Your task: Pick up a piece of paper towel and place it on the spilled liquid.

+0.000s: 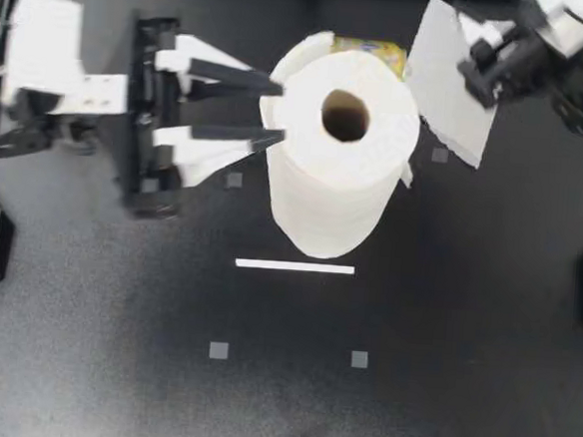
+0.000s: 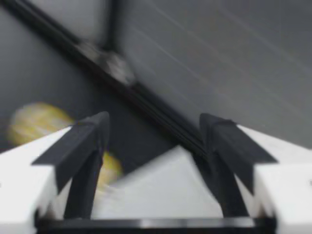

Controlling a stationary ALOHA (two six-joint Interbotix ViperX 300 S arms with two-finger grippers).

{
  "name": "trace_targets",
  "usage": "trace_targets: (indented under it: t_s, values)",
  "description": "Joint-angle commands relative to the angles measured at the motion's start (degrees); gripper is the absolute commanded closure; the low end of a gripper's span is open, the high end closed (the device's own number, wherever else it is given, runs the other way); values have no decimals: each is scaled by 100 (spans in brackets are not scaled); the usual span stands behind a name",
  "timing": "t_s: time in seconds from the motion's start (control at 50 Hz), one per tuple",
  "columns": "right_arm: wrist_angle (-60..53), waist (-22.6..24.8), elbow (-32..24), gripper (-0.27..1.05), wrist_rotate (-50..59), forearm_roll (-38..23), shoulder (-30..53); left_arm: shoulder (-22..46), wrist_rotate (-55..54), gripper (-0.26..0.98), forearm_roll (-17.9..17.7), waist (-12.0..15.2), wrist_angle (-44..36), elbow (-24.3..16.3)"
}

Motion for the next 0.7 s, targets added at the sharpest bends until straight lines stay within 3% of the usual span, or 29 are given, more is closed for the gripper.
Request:
trace_targets:
  t_s: [0.0,0.16,0.34,0.48,0.68]
  values:
    - [-220,483,-18,8,0,0,-501,-360,-18,23,18,-9,-44,88]
    - [-1450,1011,70,14,0,79,-1283,-984,-79,23,0,-18,70,545]
    - [-3270,1020,176,28,35,176,-1916,-1547,-132,23,-70,-9,800,677]
    - [-3727,1020,316,36,97,308,-2171,-1749,-149,23,-123,-9,1037,694]
    - [-3806,1020,422,36,105,308,-2171,-1740,-149,23,-149,-9,905,703]
